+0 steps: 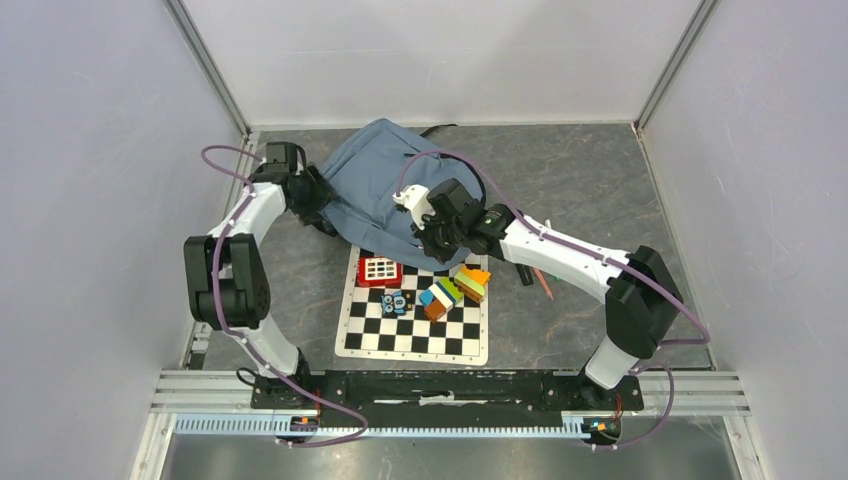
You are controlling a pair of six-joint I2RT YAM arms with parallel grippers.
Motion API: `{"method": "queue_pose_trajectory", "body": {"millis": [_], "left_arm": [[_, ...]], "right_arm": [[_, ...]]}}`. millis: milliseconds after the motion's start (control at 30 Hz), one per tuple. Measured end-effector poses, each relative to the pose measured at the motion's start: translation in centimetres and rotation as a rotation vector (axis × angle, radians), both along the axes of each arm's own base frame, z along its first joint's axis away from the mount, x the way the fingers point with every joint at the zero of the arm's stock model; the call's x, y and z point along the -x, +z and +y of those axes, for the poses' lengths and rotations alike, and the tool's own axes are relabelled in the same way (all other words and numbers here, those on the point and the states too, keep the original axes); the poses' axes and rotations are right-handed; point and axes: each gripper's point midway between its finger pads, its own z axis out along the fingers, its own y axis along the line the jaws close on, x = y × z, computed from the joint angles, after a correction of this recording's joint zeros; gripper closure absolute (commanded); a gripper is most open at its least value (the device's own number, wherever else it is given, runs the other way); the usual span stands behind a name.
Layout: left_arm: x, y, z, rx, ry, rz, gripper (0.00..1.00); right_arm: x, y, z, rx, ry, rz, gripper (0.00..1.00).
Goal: Pack the student bag
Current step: Zip the student bag at the center of the board.
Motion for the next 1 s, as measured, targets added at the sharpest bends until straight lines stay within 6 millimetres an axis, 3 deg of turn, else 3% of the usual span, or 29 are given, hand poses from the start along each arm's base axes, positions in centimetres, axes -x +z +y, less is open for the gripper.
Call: {"method": "queue_pose_trajectory", "body": {"millis": [133,267,400,600,700,800,1000], "left_arm": [[0.3,2.3,0.1,-0.001,0.004,-0.065,0.12],[2.2,5.1,-1.5,0.014,-0.017,-0.14,0.08],[5.2,5.8,-6.4,0.076,-0.077,-0.151,0.07],[9.0,3.6,-13.8,0.166,-0.163,-0.06,0.06],[9.6,2.9,-16.2,0.201,-0.176,-0.035,0.07],[9.6,1.9,-17.3,0.222,-0.171,-0.004,0.13],[10.3,-0.1,-17.8,0.234,-0.15,0.062,0.49]], "right_arm": [[0.1,0.1,0.3,-0.013,0.002,0.009,1.0],[-0.2,0.9,1.2,-0.043,0.012,0.011,1.0],[-0.5,2.0,2.2,-0.084,0.028,-0.001,1.0],[-0.5,2.5,2.8,-0.117,0.038,-0.005,1.0],[-0.6,2.6,2.9,-0.125,0.037,-0.009,1.0],[-0.5,2.4,2.8,-0.127,0.037,-0.01,1.0],[-0.3,2.2,2.5,-0.131,0.034,-0.014,1.0]]}}
